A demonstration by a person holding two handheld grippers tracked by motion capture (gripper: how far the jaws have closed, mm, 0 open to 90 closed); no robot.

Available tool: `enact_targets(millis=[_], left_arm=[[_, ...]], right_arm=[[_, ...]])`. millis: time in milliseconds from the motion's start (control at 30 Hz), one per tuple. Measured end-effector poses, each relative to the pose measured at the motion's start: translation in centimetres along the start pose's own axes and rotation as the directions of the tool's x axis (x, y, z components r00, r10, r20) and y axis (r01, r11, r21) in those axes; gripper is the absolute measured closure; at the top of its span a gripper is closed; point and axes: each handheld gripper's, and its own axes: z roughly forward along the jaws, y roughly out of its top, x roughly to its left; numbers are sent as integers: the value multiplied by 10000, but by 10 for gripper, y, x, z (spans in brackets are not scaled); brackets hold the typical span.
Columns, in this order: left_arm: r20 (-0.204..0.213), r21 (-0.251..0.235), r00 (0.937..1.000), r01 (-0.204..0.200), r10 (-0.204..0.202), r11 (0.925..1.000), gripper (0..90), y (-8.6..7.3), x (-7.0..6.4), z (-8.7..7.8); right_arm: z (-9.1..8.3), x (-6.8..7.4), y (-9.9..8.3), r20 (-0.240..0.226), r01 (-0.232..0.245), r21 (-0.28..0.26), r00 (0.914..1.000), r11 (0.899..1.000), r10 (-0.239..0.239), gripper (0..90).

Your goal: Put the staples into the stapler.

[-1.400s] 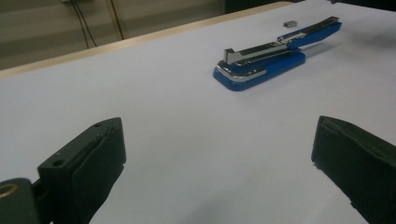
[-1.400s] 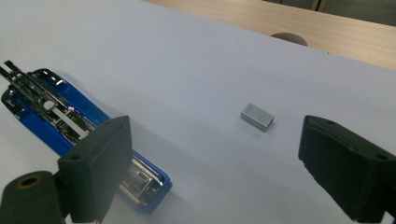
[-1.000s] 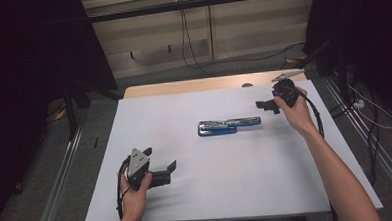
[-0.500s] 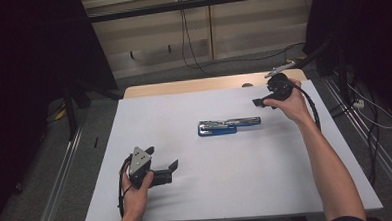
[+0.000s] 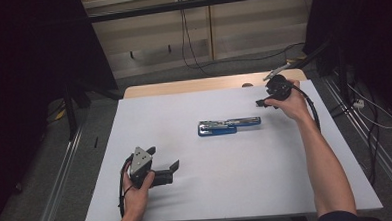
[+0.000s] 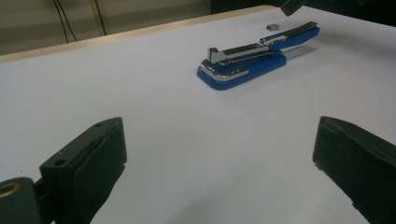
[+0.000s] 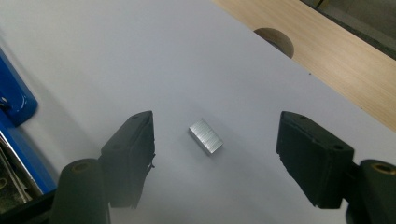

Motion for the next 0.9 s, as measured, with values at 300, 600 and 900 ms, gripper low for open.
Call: enact_targets(millis=[300, 600, 900], left_arm=[[43, 34, 9999, -130, 130, 9999, 31, 0, -1, 0], [163, 93, 9998, -97, 95, 9999, 32, 0, -1, 2], [164, 183, 9998, -109, 106, 9998, 32, -1, -2, 3]], right_arm=[[15, 5, 5, -146, 735, 528, 9972, 9959, -729, 521], [25, 2, 1, -391, 863, 861, 9958, 9925, -832, 617], [30, -2, -1, -403, 839, 841, 9959, 9929, -807, 660]])
